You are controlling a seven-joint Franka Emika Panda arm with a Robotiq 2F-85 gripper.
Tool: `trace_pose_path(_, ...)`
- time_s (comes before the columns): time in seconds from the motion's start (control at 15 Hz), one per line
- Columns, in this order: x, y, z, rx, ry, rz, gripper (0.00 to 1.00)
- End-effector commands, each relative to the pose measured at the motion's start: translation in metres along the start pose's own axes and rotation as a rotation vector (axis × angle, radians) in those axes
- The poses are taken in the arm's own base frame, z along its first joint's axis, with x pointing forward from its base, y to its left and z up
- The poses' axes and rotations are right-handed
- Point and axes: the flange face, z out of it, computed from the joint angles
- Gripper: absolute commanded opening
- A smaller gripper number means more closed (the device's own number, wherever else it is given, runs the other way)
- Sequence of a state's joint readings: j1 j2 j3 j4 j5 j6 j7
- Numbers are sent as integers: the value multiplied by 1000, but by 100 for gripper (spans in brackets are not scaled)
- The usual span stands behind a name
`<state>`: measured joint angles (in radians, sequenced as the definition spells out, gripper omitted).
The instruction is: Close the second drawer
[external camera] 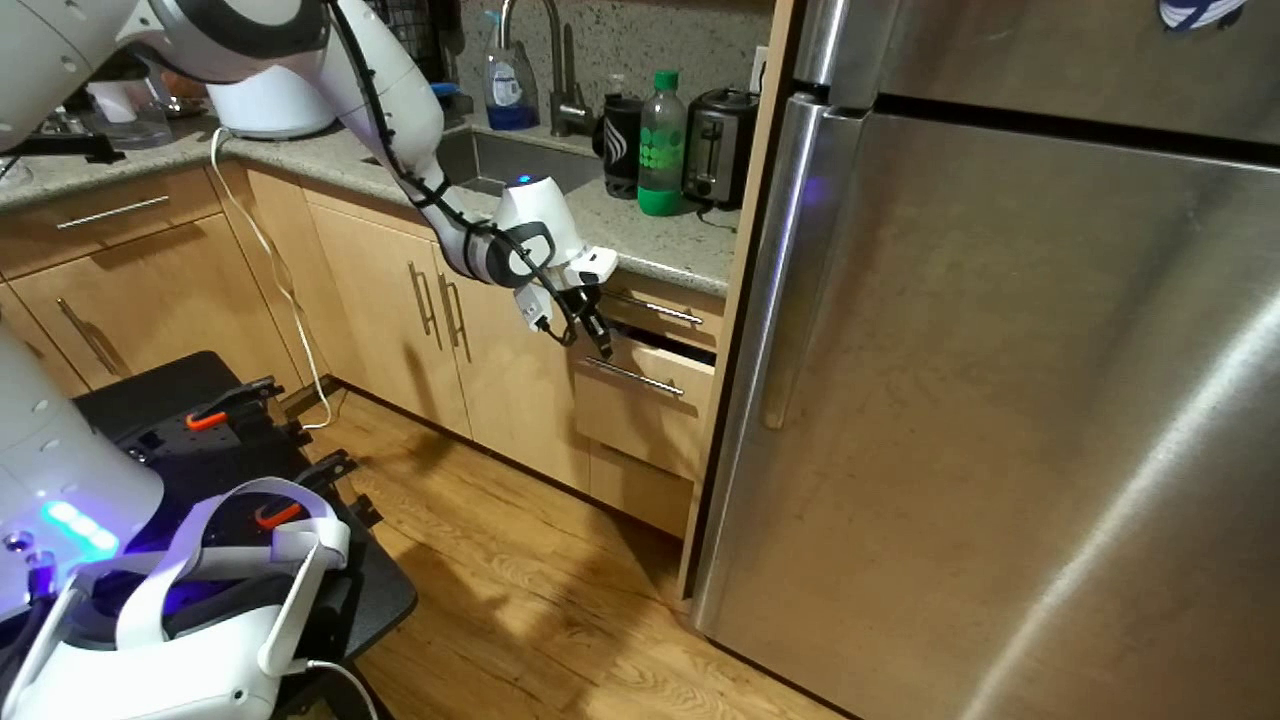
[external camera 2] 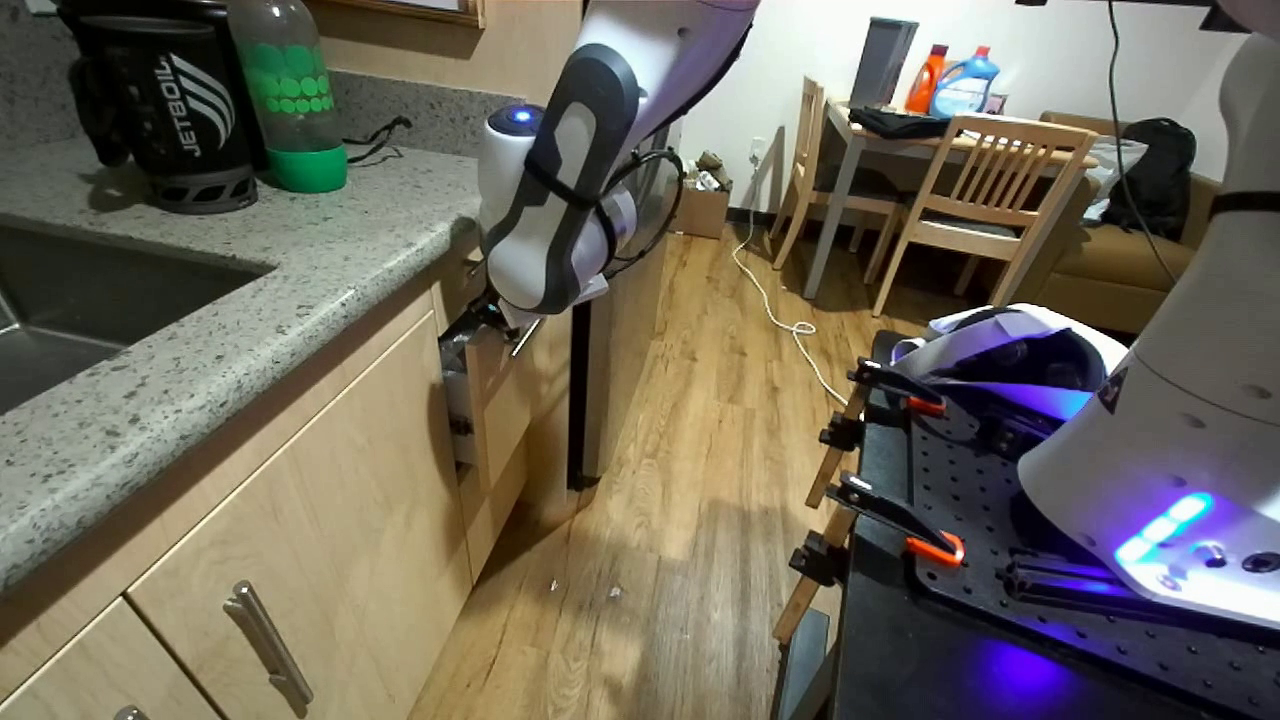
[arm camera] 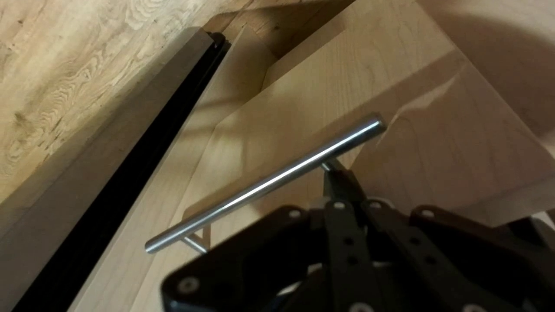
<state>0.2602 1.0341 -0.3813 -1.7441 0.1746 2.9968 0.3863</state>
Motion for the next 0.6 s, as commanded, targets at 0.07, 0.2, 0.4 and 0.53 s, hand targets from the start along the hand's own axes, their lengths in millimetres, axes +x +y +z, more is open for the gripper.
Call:
trace_pose_path(0.07,9,-10,-1,-9,59,15,0)
trace_pose_path(0.2,9,-12,0,-12,63,8,0)
trace_pose_path(0.4,10,-16,2,0,84,-2,0)
trace_pose_path(0.53,12,-19,4,13,123,-14,0)
